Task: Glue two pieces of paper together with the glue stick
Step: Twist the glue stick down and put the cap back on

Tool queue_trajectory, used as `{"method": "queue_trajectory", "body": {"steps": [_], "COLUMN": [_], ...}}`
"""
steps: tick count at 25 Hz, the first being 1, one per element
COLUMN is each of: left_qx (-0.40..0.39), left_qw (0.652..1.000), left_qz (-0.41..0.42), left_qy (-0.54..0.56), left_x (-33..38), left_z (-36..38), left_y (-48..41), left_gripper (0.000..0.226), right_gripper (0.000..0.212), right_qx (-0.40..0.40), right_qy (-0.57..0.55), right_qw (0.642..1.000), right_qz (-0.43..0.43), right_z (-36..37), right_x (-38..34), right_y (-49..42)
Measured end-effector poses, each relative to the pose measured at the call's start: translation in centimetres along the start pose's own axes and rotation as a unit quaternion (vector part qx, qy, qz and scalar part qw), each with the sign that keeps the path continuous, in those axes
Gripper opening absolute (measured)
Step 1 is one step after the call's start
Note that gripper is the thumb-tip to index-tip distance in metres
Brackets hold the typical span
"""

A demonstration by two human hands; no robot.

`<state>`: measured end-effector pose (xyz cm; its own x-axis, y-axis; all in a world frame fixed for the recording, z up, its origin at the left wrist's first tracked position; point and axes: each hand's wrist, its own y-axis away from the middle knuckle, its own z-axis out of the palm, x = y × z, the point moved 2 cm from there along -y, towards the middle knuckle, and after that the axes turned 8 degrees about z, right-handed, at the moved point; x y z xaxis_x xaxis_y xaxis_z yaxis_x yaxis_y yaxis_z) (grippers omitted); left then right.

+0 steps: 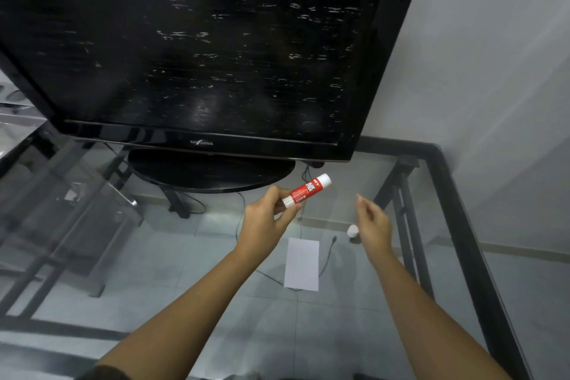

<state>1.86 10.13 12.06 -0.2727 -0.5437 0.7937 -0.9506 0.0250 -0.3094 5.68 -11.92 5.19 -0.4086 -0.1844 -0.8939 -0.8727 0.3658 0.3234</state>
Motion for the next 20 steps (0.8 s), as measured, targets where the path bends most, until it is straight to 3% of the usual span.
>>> {"method": "queue_trajectory", "body": {"steps": [2, 5, 10, 12, 14, 15, 17, 20], "left_qx": [0.001, 0.005, 0.009, 0.009, 0.009, 0.009, 0.006, -0.002], "left_qw": [1.0, 1.0, 1.0, 1.0, 1.0, 1.0, 1.0, 1.0], "left_qz": [-0.012, -0.016, -0.008, -0.009, -0.01, -0.008, -0.005, 0.015], "left_qy": [-0.005, -0.004, -0.015, -0.018, -0.018, -0.012, -0.001, -0.002], "left_x": [-0.3, -0.6, -1.0, -1.1, -1.1, -0.9, -0.4, 0.7], "left_z": [-0.4, -0.8, -0.9, -0.6, -0.3, 0.0, 0.7, 1.8], "left_y": [-0.1, -0.1, 0.0, 0.0, -0.2, -0.3, -0.5, -0.7], "left_gripper": [0.028, 0.028, 0.028, 0.028, 0.028, 0.029, 0.029, 0.03], "right_gripper": [0.038, 0.04, 0.029, 0.027, 0.036, 0.04, 0.032, 0.02], "right_qx": [0.015, -0.01, -0.023, -0.003, -0.008, -0.027, -0.065, -0.103], "right_qy": [0.107, 0.294, 0.428, 0.358, 0.145, 0.037, -0.088, -0.16], "right_qw": [0.993, 0.949, 0.897, 0.925, 0.984, 0.996, 0.992, 0.98], "right_qz": [-0.037, -0.113, -0.108, -0.126, -0.104, -0.081, -0.059, -0.06], "right_z": [-0.3, 0.2, 0.6, 0.8, 0.8, 0.7, 0.6, 0.1], "right_x": [1.8, 3.9, 4.8, 3.1, 0.3, -1.3, -4.1, -6.1], "right_y": [-1.4, -2.9, -3.5, -3.0, -1.8, -1.0, 0.6, 2.8]}}
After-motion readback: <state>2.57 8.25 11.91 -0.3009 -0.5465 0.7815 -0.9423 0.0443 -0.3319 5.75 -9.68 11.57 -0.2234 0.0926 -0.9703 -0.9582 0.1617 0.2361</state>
